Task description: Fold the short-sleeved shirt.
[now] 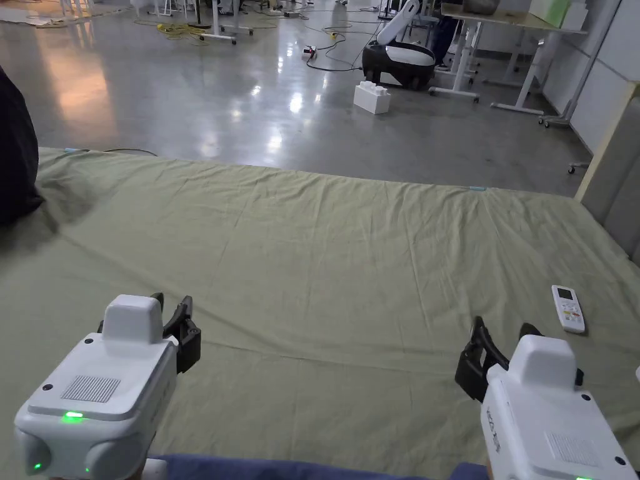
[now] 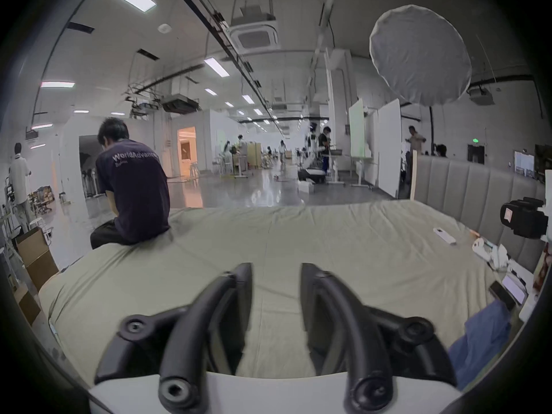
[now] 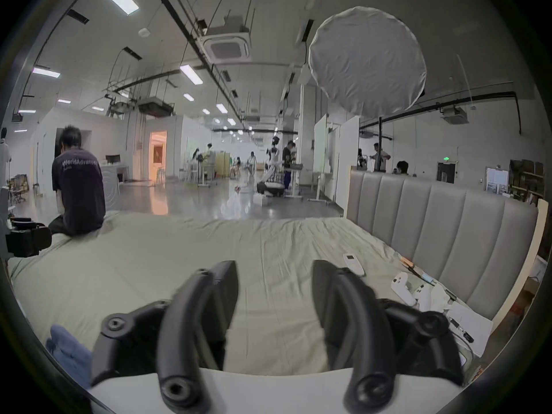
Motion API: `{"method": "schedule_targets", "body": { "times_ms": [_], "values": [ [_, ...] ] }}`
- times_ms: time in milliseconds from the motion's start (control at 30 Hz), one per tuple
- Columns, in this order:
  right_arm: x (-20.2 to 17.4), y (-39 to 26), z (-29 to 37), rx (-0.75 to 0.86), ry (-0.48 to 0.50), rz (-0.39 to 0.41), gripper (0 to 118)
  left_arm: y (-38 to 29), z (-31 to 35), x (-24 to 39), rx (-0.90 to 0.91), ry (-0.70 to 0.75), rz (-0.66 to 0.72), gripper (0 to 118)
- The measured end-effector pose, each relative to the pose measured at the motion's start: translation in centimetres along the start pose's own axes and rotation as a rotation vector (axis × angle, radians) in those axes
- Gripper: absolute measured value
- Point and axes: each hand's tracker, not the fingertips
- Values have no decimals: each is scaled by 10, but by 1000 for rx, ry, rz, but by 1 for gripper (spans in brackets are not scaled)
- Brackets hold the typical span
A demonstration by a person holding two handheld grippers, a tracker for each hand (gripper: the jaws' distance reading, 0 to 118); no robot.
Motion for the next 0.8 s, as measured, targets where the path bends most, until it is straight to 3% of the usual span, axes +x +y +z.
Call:
{"method": "schedule_targets", "body": {
  "times_ms": [100,300,333,400,433,467,800],
  "values": [
    [-3,6,-4,17,1,-21,5,6,-2,2,2,9,31,6],
    [-10,9,-8,48,3,-6,0,13,0,1,-5,-17,46,0],
    [-12,11,-7,72,13,38,0,14,1,-2,-7,-30,51,0],
    [-14,9,-6,63,27,31,0,15,3,-7,-12,-33,50,0],
    [-15,11,-6,90,42,72,0,16,5,-11,-16,-34,47,0],
    [-15,10,-6,66,50,48,0,17,5,-20,-40,-52,50,0],
    [-17,6,-8,42,86,90,0,-36,-5,-123,-461,-243,134,1]
  ]
}}
